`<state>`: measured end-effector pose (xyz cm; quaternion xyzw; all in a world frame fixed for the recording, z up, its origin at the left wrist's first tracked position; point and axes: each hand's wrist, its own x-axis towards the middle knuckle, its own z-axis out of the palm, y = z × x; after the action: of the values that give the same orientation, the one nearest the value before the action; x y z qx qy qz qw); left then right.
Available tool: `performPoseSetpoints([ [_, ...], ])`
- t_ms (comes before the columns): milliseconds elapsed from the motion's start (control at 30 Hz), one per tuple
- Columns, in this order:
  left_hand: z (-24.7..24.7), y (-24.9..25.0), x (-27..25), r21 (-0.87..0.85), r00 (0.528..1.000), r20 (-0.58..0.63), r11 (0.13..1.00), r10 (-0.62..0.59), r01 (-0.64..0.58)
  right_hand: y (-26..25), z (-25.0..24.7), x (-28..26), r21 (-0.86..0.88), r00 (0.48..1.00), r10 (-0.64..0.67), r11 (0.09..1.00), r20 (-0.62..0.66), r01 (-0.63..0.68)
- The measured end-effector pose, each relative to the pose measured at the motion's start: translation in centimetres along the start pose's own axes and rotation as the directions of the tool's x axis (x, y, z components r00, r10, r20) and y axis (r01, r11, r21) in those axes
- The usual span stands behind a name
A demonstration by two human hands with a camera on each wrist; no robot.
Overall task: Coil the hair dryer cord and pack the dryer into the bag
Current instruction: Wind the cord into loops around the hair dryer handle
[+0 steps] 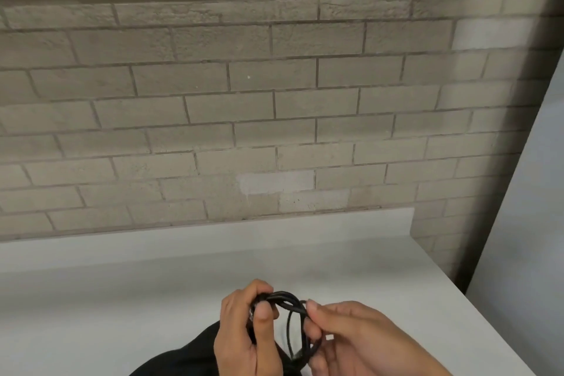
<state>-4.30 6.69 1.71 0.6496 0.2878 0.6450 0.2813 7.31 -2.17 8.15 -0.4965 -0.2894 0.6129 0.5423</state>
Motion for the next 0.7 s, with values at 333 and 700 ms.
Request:
performPoseSetpoints([
  [333, 0.2, -0.4, 0.3, 0.104, 0.997, 0.079, 0.995, 0.002, -0.01, 1.3, -0.5, 0.8, -0.232, 0.955, -0.298, 0.928, 0.006, 0.291],
  [700, 0.3, -0.9, 1.7, 0.136, 0.997, 0.076, 0.99, 0.014, -0.025, 1.0, -2.2, -0.6, -0.013, 0.984, -0.178, 0.984, 0.028, 0.179],
])
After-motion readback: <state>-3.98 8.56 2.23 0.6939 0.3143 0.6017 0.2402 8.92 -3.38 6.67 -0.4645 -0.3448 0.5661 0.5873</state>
